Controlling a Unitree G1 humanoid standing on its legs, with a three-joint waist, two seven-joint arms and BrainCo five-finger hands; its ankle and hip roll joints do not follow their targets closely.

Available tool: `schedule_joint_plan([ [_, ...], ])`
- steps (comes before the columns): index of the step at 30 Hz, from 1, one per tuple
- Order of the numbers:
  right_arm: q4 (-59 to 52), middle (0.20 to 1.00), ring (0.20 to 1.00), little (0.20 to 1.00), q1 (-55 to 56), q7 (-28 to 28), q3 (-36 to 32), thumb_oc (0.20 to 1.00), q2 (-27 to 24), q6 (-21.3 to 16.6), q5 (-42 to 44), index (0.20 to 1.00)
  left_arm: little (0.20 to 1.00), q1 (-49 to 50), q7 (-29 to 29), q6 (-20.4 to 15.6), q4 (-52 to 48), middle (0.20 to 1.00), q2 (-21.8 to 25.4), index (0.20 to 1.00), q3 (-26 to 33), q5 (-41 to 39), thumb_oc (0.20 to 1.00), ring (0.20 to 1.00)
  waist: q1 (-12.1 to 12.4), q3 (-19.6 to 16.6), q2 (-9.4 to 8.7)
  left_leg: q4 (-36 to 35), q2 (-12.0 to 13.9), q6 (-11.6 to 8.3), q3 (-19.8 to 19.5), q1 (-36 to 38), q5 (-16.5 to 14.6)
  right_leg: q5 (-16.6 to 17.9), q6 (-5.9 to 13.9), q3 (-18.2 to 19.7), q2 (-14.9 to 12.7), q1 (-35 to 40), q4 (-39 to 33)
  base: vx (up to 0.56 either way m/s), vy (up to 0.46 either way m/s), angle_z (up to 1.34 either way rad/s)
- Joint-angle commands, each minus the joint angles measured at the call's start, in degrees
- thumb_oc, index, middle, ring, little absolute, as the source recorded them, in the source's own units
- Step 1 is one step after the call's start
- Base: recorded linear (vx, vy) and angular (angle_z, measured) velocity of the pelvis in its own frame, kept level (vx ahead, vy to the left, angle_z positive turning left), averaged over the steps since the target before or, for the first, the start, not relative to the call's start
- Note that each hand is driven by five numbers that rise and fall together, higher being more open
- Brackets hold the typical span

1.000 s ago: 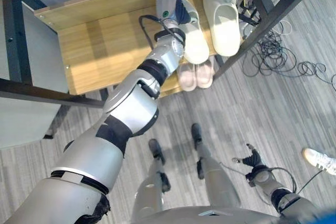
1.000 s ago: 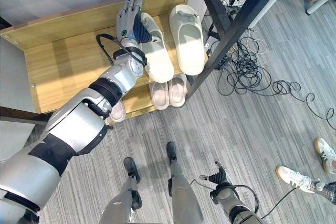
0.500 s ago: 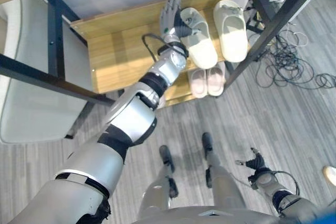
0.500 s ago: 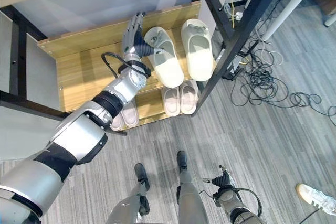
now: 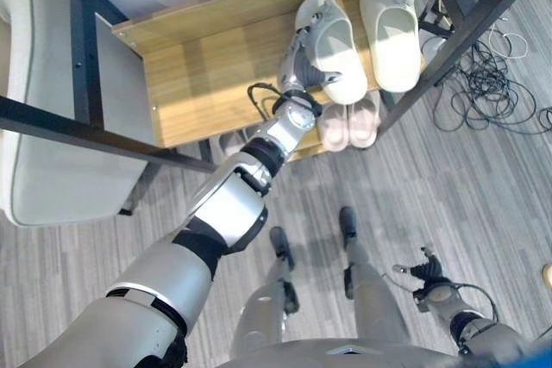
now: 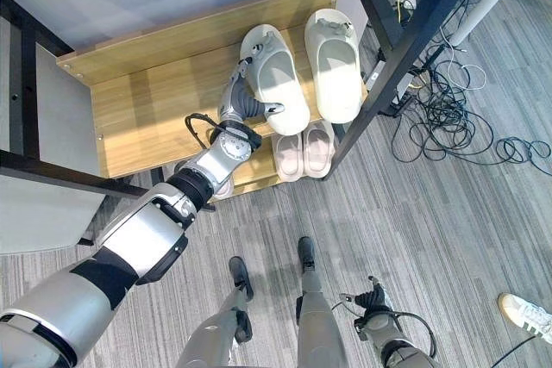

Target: Arrange the slippers neatly on the shoe rack.

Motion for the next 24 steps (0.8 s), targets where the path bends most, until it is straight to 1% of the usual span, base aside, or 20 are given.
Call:
schedule_joint_plan([
  [1,0.7,1.000,1.000,1.000,-2.6,-0.4,2.0,1.000,-3.1,0.9,0.4,1.000,1.000,-3.2,-3.7,-0.8,5.2,1.000,-2.9,1.000,5.4,-5.9,1.000,1.000,-0.3,2.4,1.24,2.6,1.1,-1.97,-7.6,-5.5,-1.3,-6.6,1.86,-3.1,-1.6,-3.5,5.7,0.00,0.000,0.00],
  [7,1.4,1.000,1.000,1.000,-3.8,-0.6,2.2,1.000,-2.7,1.9,0.3,1.000,1.000,-3.7,-5.6,-2.0,5.2,1.000,-4.1,1.000,6.7,-12.2,1.000,1.000,-0.4,2.4,1.83,2.9,1.4,-1.96,-7.4,-5.2,-1.3,-6.7,1.79,-2.8,-1.6,-3.3,5.9,0.00,0.000,0.00],
  [17,1.5,1.000,1.000,1.000,-4.3,-0.4,2.8,1.000,-2.4,2.5,0.0,1.000,1.000,-5.2,-6.7,-3.0,3.8,1.000,-5.1,1.000,7.0,-16.9,1.000,1.000,-0.7,2.4,2.08,3.2,1.4,-1.90,-7.5,-5.1,-1.5,-6.9,1.69,-2.7,-1.5,-3.2,6.1,0.00,0.000,0.00],
  [18,1.5,1.000,1.000,1.000,-4.3,-0.3,2.9,1.000,-2.2,2.6,0.0,1.000,1.000,-5.3,-6.6,-3.6,2.9,1.000,-6.3,1.000,7.0,-18.1,1.000,1.000,-0.8,2.6,2.04,3.4,1.5,-1.94,-7.6,-5.0,-1.5,-7.0,1.64,-2.6,-1.5,-3.2,6.3,0.00,0.000,0.00],
  [21,1.6,1.000,1.000,1.000,-3.9,-0.5,2.2,1.000,-2.6,2.5,0.6,1.000,1.000,-4.7,-6.9,-4.3,1.4,1.000,-7.7,1.000,6.7,-19.5,1.000,1.000,-1.2,2.5,1.82,3.5,1.4,-1.88,-7.6,-5.2,-1.6,-7.0,1.50,-2.5,-1.5,-3.5,6.4,0.00,0.000,0.00],
  [24,1.6,1.000,1.000,1.000,-3.7,-0.4,2.2,1.000,-2.7,2.4,0.7,1.000,1.000,-4.5,-6.8,-4.5,1.1,1.000,-8.1,1.000,6.7,-19.8,1.000,1.000,-1.4,2.5,1.71,3.6,1.4,-1.84,-7.5,-5.3,-1.7,-7.0,1.47,-2.4,-1.5,-3.7,6.5,0.00,0.000,0.00],
])
